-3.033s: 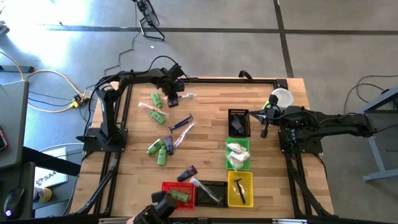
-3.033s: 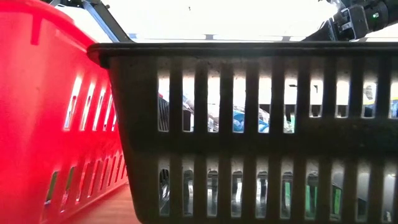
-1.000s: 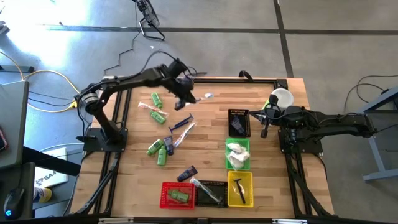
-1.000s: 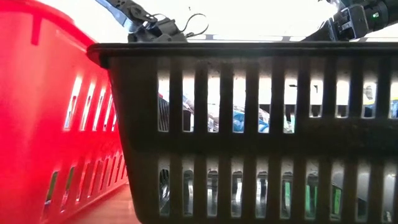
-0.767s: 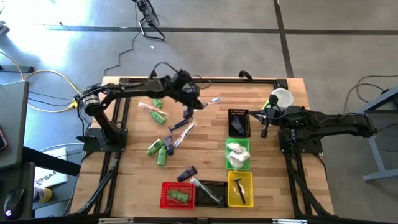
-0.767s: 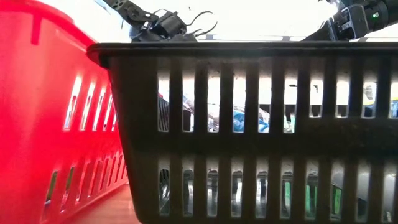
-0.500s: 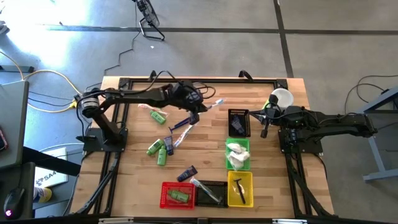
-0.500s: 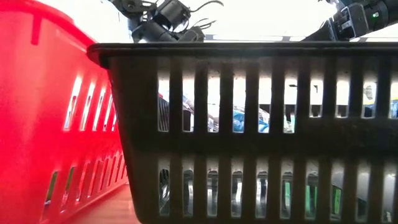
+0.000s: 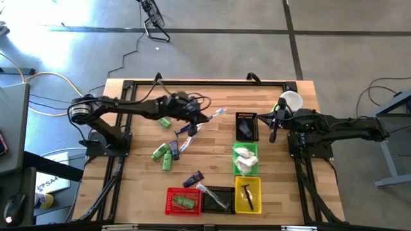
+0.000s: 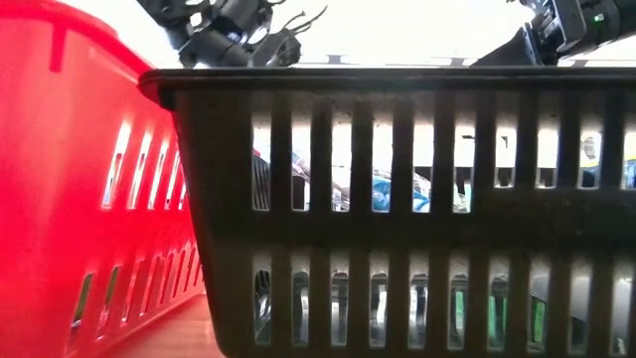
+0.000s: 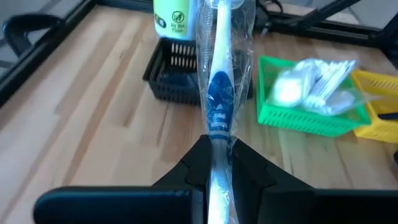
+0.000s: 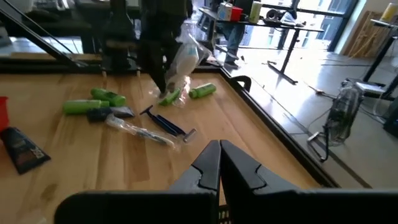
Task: Pick & Place Travel size toiletries
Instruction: Put the dark blue toothbrush into the bottom black bin
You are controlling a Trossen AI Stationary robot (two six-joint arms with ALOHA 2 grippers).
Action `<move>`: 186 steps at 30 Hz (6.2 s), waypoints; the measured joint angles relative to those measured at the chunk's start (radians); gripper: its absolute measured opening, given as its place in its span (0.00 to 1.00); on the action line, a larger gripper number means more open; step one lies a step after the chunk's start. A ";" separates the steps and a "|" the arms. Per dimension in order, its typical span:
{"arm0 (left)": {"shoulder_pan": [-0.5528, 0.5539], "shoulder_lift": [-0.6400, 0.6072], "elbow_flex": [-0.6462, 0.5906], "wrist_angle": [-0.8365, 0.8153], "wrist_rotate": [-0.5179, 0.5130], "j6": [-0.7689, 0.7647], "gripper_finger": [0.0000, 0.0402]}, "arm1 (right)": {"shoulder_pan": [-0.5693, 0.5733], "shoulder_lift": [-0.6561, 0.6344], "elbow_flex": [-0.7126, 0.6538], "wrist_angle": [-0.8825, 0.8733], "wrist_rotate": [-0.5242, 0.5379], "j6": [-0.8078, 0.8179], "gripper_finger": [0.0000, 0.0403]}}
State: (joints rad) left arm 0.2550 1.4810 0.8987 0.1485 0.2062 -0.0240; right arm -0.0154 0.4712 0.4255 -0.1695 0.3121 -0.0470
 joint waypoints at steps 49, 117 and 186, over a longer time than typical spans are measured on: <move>0.000 -0.250 -0.372 0.552 -0.033 0.023 0.08 | -0.027 1.052 0.121 1.281 -0.069 0.133 0.35; -0.515 0.218 0.528 -0.730 -0.281 -0.086 0.08 | -0.079 0.341 0.278 -0.065 0.028 0.114 0.08; -0.297 0.345 0.772 -0.777 0.250 0.202 0.08 | -0.079 0.341 0.277 -0.026 0.074 -0.031 0.07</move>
State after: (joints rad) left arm -0.0415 1.8261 1.6711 -0.6285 0.4565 0.1783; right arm -0.0944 0.8127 0.7021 -0.1955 0.3862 -0.0784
